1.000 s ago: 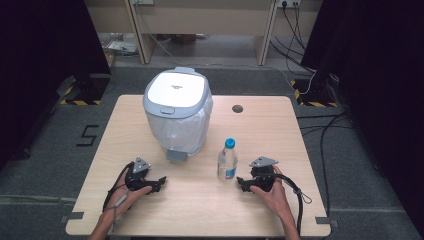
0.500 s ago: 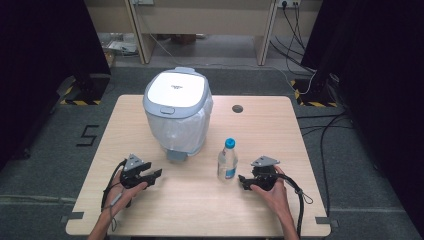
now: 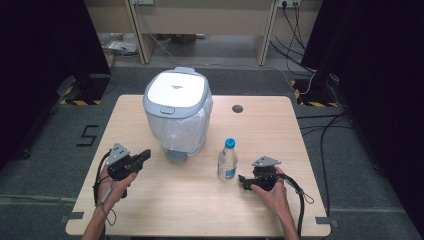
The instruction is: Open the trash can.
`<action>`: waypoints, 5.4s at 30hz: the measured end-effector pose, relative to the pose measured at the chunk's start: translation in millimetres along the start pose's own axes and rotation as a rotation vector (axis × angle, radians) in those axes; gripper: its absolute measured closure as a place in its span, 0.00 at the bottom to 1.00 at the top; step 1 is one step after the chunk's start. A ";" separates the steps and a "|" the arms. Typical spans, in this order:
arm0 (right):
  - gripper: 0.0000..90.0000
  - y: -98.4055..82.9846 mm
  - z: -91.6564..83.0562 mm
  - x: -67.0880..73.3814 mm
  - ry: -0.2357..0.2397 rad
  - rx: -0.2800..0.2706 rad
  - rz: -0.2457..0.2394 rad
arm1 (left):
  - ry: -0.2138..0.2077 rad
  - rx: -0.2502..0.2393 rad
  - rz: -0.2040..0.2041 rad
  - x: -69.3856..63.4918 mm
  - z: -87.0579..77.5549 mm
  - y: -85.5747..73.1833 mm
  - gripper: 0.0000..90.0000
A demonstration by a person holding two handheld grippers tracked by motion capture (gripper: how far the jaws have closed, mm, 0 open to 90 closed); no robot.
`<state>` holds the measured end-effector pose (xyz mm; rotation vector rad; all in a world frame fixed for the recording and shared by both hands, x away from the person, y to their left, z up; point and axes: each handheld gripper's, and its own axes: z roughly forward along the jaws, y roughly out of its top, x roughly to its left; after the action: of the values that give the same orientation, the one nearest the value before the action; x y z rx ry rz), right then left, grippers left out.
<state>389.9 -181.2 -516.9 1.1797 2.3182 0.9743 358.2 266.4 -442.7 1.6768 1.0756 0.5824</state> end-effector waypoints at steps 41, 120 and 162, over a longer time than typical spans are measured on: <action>0.15 0.3 0.6 0.4 0.000 0.001 0.001 | -0.186 -0.086 0.061 -24.0 -15.2 107.2 0.99; 0.13 1.2 2.4 2.6 -0.006 0.000 0.008 | -0.208 -0.037 0.152 -41.6 -3.0 136.8 0.44; 0.13 1.2 2.3 2.6 -0.006 0.002 0.009 | -0.178 0.088 -0.001 -11.6 39.7 -22.1 0.16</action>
<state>390.4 -177.7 -517.6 1.1930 2.3113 0.9703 375.6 238.8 -476.3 1.7690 0.9851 0.3820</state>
